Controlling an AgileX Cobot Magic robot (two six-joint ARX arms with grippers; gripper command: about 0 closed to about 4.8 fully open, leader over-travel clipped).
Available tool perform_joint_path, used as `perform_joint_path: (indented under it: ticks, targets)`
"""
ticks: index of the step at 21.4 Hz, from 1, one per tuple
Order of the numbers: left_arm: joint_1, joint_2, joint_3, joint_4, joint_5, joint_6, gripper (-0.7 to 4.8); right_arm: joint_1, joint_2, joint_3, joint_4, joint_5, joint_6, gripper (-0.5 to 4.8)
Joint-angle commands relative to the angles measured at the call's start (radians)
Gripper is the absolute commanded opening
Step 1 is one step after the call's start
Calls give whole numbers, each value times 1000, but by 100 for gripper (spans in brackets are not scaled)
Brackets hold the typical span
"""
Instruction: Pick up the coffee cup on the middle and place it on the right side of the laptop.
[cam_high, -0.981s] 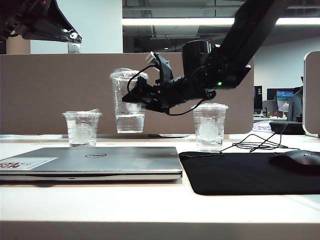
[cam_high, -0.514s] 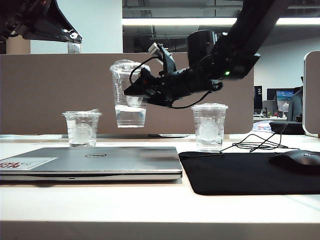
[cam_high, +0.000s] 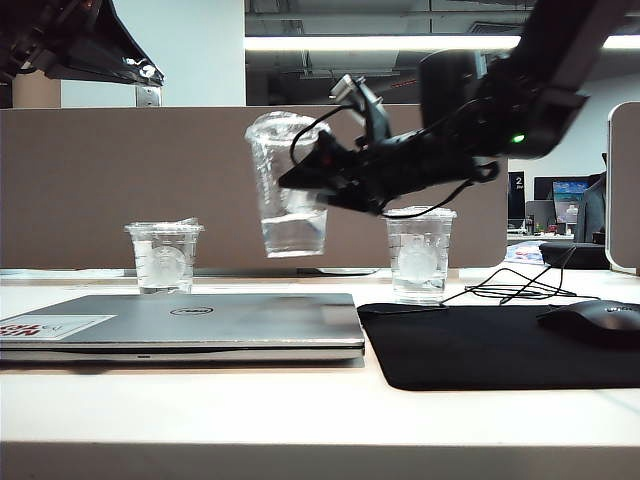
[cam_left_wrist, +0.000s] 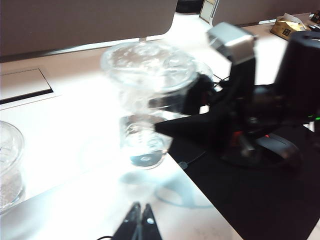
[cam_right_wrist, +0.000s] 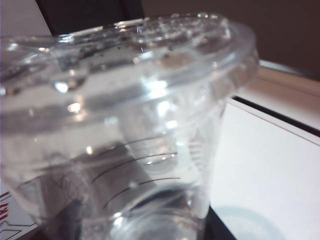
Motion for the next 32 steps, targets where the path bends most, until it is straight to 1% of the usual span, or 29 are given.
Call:
perform_joint_path:
  ticks: [1, 5, 12, 16, 21, 27, 29, 32]
  targets:
    - [0, -3, 2, 6, 5, -3, -5, -8, -56, -60, 96, -12, 0, 307]
    - [0, -3, 2, 3, 5, -3, -5, -19, -125, -175, 152, -8, 0, 307]
    - [0, -3, 2, 3, 5, -3, -5, -20, -168, -291, 209, -5, 1, 307]
    - [0, -3, 2, 3, 5, -3, -5, -22, -187, -368, 279, -3, 38, 307]
    - [0, -3, 2, 4, 5, -3, -5, -35, -226, -492, 396, 23, 61, 307]
    - [0, -3, 2, 3, 5, -3, -5, -51, -266, -583, 410, 42, 78, 308]
    - [0, -3, 2, 5, 4, -3, -5, -61, -279, -618, 441, 45, 79, 307]
    - [0, -3, 2, -1, 4, -3, -5, -74, -309, -701, 487, 82, 79, 307]
